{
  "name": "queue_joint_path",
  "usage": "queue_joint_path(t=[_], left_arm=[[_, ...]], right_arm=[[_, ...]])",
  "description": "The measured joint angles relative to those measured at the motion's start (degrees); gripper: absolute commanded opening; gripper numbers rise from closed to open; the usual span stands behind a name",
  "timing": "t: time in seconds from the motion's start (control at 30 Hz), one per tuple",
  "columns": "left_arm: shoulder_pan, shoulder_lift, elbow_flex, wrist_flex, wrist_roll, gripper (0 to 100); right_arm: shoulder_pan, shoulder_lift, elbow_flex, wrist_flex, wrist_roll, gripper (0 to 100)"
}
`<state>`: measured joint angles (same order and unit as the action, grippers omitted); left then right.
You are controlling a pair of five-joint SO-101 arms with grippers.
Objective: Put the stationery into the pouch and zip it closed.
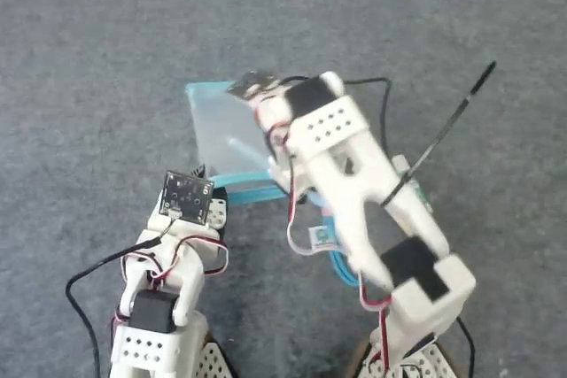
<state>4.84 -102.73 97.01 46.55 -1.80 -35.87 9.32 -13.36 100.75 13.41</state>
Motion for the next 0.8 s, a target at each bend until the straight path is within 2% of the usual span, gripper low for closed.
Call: queue_joint_path(t=[0.33,0.4,0.6,0.8], left_arm=[[0.62,0.00,0.00,0.00,-0.18,1],[0.62,0.00,0.00,0.00,-0.18,1],[0.62,0.00,0.00,0.00,-0.18,1],[1.14,-0.09,0.00,-0.18,-0.18,1]], right_arm=[[-4.13,-4.40,-0.09,-3.52,0.70,1.2],[-4.40,-4.40,-0.09,-4.04,0.70,5.0],[-6.95,-4.48,-0.26,-4.22,0.70,27.2],[-8.26,-5.98,-0.35,-4.22,0.70,28.9]])
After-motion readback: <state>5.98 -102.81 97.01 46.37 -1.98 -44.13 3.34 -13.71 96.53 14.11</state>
